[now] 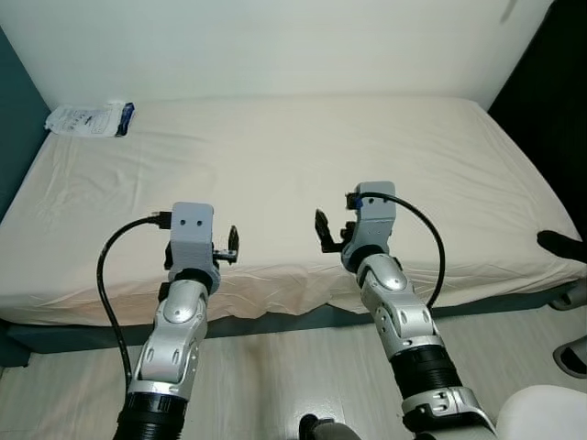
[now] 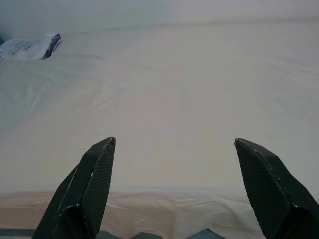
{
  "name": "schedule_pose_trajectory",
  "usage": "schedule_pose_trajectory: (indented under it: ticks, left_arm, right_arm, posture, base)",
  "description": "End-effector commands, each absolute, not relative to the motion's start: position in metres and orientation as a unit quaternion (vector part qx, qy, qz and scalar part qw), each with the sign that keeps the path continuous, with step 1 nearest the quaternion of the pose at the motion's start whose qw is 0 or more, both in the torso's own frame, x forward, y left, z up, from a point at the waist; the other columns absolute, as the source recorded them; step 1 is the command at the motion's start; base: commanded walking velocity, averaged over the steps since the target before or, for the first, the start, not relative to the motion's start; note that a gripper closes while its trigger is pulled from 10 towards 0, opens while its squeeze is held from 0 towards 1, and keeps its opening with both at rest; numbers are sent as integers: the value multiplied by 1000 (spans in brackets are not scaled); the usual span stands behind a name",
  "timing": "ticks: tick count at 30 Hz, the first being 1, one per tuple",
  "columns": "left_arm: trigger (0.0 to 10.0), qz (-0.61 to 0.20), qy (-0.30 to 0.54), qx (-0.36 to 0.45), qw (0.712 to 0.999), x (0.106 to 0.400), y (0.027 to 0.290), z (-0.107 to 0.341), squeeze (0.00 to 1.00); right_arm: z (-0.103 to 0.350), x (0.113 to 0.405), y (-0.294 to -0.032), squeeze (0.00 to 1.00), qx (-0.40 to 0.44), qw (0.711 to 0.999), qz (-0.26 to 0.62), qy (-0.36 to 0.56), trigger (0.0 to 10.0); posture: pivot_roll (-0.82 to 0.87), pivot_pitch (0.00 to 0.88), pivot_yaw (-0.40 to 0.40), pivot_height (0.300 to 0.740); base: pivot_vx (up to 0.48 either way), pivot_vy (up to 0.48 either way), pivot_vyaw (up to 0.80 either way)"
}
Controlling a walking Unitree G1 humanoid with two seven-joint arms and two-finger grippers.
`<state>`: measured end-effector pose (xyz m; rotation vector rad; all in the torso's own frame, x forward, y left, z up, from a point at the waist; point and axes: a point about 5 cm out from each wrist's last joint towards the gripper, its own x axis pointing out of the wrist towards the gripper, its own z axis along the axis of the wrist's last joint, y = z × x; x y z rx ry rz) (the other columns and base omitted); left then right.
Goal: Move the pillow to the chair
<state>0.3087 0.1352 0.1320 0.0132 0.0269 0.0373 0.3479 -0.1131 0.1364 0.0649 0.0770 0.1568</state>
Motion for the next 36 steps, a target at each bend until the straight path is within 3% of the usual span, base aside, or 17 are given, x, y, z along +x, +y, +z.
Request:
schedule_pose_trajectory:
  ticks: [1,19,36]
  left_arm:
    - [10000,21,14,4,1000,306,135,129,0]
    - [10000,26,14,4,1000,307,137,129,0]
    - [10000,28,10,3,1000,308,139,131,0]
  right_arm:
    - [132,345,-113,0,32,995,81,46,10000]
    - [132,346,-113,0,33,995,81,47,10000]
    - [133,348,-113,0,36,995,79,46,10000]
  posture:
    - [-17,139,-11,740]
    - [-18,141,-11,740]
    - [-14,152,-8,740]
  base:
    - [405,0,0]
    - [399,0,0]
    - [0,0,0]
